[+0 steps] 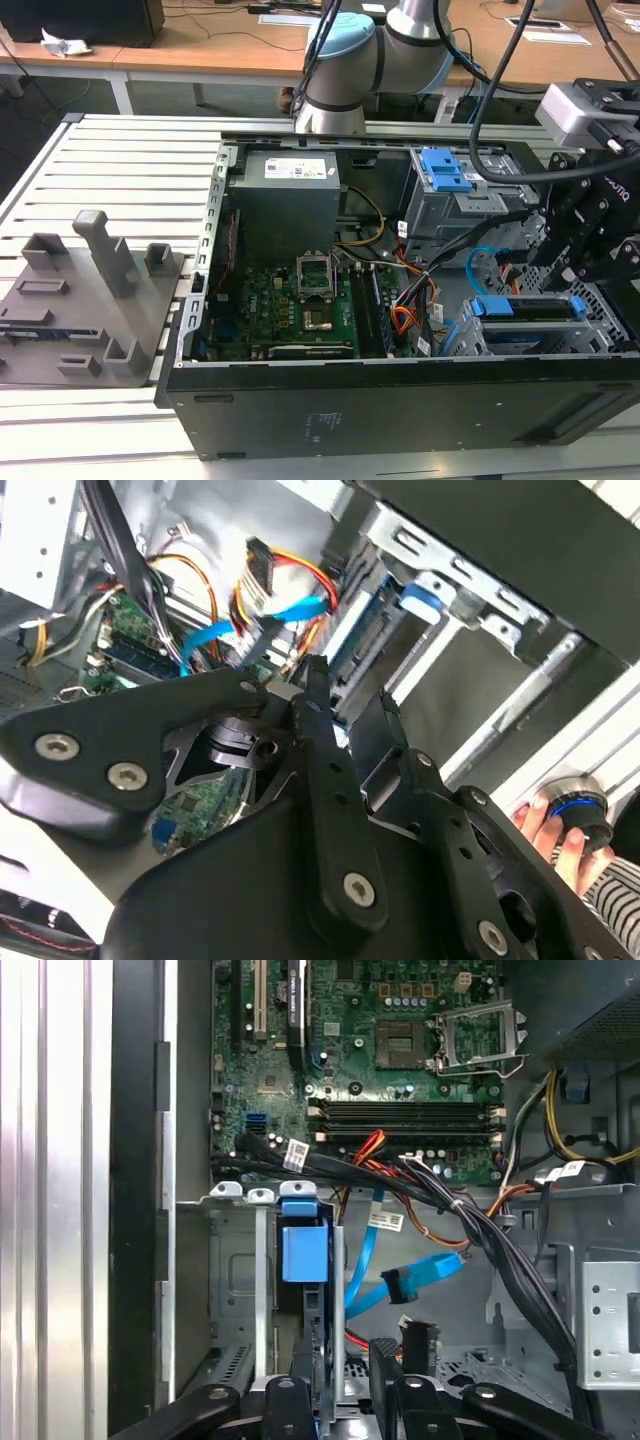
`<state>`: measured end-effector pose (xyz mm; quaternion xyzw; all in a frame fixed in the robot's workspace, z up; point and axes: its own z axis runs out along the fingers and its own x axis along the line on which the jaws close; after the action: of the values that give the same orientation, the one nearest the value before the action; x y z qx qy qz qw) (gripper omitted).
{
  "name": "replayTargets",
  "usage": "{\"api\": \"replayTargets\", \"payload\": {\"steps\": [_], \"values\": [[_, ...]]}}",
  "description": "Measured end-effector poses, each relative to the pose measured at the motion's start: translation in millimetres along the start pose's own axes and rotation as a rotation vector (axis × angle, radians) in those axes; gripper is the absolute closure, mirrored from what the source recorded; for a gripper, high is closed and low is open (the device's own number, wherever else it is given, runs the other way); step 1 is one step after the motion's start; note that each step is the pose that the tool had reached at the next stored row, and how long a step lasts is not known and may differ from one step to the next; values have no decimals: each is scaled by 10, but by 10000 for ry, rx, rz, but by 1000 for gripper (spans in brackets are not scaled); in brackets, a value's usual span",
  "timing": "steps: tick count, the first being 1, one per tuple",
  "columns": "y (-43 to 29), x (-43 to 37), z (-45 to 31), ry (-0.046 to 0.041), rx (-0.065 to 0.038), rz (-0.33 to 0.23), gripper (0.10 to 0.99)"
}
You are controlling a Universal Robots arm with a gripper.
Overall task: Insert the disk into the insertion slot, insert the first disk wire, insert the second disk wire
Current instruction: 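Insert the first disk wire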
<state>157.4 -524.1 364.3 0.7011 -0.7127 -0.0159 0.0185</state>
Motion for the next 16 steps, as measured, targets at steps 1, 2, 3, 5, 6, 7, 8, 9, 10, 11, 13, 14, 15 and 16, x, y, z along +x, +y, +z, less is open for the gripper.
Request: {"api": "replayTargets", "payload": {"steps": [1, 2, 3, 5, 6, 7, 8, 9, 10, 11, 13, 14, 15, 16], "values": [[-12, -73, 0, 3, 0, -3, 725], [-16, -166, -1, 9, 0, -1, 725], [-16, -192, -1, 10, 0, -2, 725], [-16, -243, -2, 12, 0, -2, 725], [-16, -289, -1, 10, 0, -3, 725], [-15, -333, -2, 10, 0, -2, 725], [-14, -365, -2, 11, 1, -2, 725], [-14, -384, 1, 10, 0, -2, 725], [-14, -398, 5, 11, 0, -2, 725], [-14, -410, 8, 11, 0, -2, 725], [-14, -416, 15, 17, 0, -2, 725], [-14, -416, 18, 42, 1, 0, 725], [-14, -416, 20, 76, 1, 1, 725], [-12, -416, 28, 139, 2, 3, 725]]}}
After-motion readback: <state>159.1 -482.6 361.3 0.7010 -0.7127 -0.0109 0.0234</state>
